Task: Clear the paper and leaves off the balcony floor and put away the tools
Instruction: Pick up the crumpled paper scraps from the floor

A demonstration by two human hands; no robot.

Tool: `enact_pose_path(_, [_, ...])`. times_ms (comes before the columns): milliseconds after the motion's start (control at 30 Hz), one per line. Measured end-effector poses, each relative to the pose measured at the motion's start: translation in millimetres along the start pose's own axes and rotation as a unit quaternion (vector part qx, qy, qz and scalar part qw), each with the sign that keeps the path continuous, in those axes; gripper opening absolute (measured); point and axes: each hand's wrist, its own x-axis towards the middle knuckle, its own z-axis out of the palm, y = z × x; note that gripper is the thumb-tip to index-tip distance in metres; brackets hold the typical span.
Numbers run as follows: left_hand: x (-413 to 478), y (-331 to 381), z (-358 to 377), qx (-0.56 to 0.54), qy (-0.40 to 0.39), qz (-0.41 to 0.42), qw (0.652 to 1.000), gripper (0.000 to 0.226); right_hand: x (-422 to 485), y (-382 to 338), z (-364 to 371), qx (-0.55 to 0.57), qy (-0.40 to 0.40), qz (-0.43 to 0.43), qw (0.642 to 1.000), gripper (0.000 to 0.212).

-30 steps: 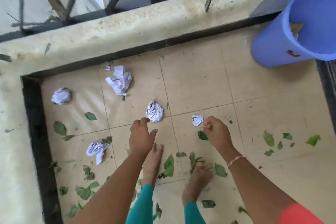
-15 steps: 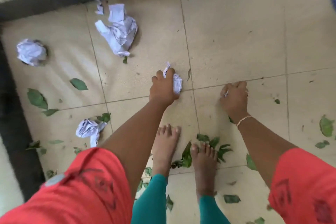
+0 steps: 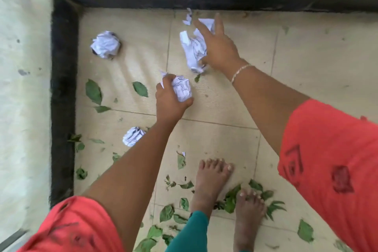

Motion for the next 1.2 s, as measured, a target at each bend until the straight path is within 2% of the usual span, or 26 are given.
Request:
enact_pose_path(67, [12.0,-0.3,-4.5,-0.01,-0.004,0.005,1.0,0.074,10.8,4.4,11.1,-0.024,-0.021,0.021,0.999,0.044])
enact_pose_path(167, [17.7,6.8,-10.2,-0.026,-0.017,0.011,0.999,0.076,-10.6,18.9,18.3,-0.01,-0.021,0.055,0.998,0.034])
enact_pose_path(300, [-7.3,26.6,-21.4,-0.05,-0.038,0.032,0.998,0.078,-76.4,31.1,-10.5,0.076,-0.012,0.091,0.993,0.019])
enact_pose_path(400, [-40.7,52.7,-32.5,-0.044,-0.067,0.034,0.996,0.079,-131.2,32.9,-44.2,0.132,-0.007,0.118,0.984,0.032])
enact_pose_path(500, [-74.7,86.9,-43.6,-0.033,-0.1,0.051,0.993,0.081,-182.7,28.3,-85.3,0.139,0.021,0.143,0.98,0.016])
enact_pose_path(800, [-143.3,216.5,-27.8,-0.061,-0.177,0.08,0.979,0.075,-294.8,49.6,-194.1,0.218,0.105,0.234,0.942,0.026])
enact_pose_path(867, [-152.0,243.3,-9.5,-0.07,-0.182,0.081,0.977,0.073,-311.2,69.0,-211.0,0.228,0.126,0.252,0.932,0.018])
enact_pose_path(967, [-165.0,279.3,27.0,-0.065,-0.195,0.084,0.975,0.076,-335.9,113.7,-232.7,0.235,0.154,0.287,0.916,0.022])
enact_pose_path(1200, [-210.2,368.2,120.1,-0.045,-0.22,0.104,0.969,0.077,-407.8,246.0,-309.3,0.32,0.241,0.373,0.837,0.023])
